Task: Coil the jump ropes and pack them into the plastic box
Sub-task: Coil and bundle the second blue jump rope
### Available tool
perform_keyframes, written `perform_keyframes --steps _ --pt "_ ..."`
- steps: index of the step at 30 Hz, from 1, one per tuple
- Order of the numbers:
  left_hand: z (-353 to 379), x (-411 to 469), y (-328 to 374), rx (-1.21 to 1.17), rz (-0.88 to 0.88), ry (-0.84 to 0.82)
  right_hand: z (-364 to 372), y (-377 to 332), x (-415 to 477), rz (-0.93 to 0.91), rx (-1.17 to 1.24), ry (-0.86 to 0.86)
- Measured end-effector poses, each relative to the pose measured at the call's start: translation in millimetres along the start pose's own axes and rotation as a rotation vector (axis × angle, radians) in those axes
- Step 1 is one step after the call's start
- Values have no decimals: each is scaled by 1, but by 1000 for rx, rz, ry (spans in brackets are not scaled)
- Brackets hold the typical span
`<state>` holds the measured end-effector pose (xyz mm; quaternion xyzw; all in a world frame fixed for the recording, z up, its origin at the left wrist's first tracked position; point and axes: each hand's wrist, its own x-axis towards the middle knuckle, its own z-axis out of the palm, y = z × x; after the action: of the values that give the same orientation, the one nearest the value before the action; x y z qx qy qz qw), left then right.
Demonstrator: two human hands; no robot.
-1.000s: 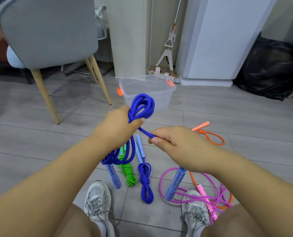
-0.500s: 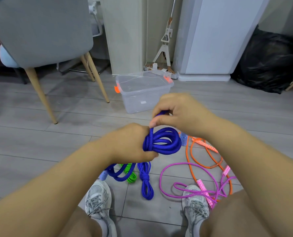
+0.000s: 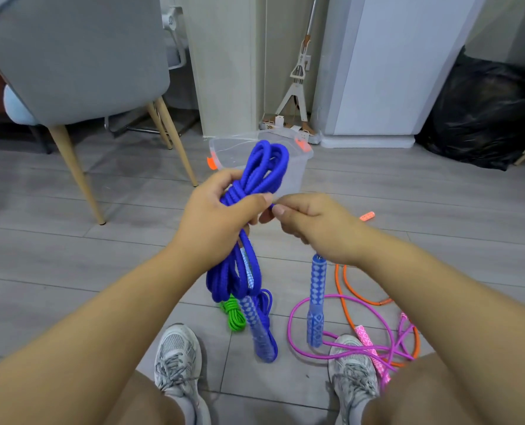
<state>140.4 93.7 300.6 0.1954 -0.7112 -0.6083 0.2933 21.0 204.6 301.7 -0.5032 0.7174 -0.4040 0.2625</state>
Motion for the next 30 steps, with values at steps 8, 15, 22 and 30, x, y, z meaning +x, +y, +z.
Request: perform_keyframes --steps 8,15,22,30 --pt "-2 9 -6 236 -102 76 11 -18 -9 23 -267 -14" --pt "-5 9 -13 416 -70 5 9 -21 -17 35 -364 -69" --pt "-6 7 -13 488 -69 -46 8 -20 -16 18 -406 -79" --pt "-7 7 -16 657 -109 -193 6 -15 -18 -67 -667 -82"
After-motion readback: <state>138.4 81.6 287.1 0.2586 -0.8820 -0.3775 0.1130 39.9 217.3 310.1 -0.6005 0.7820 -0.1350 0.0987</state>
